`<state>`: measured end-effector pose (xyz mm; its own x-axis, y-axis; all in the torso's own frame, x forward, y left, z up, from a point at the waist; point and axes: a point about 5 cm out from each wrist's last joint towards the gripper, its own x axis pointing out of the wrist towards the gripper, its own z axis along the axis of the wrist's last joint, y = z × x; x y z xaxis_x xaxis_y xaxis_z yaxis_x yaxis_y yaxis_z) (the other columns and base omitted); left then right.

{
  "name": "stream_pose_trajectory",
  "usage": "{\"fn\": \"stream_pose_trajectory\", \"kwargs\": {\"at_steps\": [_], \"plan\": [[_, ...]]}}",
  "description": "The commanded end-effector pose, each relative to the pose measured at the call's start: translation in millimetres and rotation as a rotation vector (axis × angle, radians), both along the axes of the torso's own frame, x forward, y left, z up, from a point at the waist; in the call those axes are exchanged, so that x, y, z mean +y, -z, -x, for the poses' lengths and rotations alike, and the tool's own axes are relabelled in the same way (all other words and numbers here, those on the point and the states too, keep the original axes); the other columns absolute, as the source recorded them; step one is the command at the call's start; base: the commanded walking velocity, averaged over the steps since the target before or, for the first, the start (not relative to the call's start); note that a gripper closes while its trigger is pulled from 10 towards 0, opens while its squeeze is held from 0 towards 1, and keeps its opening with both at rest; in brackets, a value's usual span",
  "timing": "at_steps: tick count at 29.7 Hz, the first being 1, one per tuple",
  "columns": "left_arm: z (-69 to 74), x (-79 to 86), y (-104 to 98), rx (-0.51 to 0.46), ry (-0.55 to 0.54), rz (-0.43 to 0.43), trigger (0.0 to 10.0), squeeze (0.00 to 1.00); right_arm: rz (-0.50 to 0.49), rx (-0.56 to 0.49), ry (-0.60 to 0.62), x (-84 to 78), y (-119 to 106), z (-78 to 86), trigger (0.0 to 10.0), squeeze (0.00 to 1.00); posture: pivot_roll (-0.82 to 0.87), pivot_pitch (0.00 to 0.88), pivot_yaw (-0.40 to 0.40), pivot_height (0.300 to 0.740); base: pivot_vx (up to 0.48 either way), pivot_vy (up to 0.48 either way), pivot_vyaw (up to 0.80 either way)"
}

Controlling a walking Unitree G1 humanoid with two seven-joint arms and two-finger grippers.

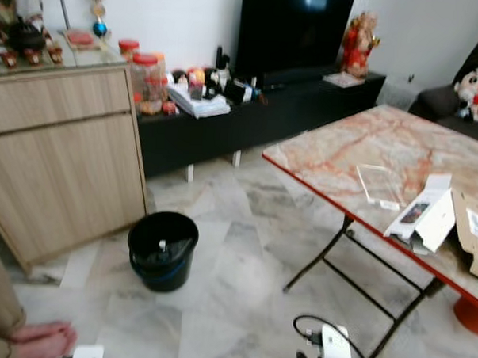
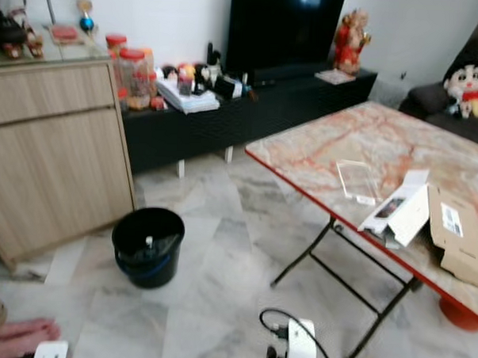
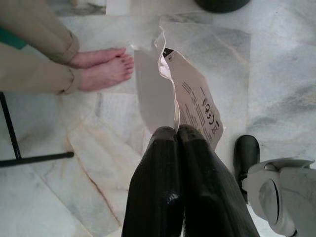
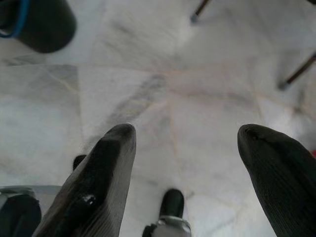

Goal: Picking trash to rubbish bin

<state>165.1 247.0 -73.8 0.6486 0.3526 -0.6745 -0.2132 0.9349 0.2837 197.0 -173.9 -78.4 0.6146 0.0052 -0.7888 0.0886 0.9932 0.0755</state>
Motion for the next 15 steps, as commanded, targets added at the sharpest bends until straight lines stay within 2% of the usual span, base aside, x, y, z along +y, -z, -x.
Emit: {"fn": "stream_pose_trajectory", "kwargs": {"at_steps": [1, 4, 15], "plan": [[-0.9, -3.4, 0.7, -0.001, 0.0, 0.013, 10.0, 0.0, -0.001, -0.009, 0.015, -3.3, -1.2, -1.6, 10.0, 0.0, 0.03, 0.0, -0.083, 0.74, 0.0, 0.0, 0.0], [-0.7, -4.5, 1.1, 0.002, 0.008, 0.009, 10.0, 0.0, -0.006, -0.011, 0.01, -2.6, -1.3, -1.6, 10.0, 0.0, 0.03, 0.0, -0.083, 0.74, 0.225, 0.0, 0.0], [-3.1, -4.3, 0.3, 0.008, 0.026, -0.002, 10.0, 0.0, -0.024, -0.014, -0.006, 1.3, -0.4, -0.1, 10.0, 0.0, 0.02, 0.0, -0.078, 0.74, 0.465, 0.0, 0.0]]}}
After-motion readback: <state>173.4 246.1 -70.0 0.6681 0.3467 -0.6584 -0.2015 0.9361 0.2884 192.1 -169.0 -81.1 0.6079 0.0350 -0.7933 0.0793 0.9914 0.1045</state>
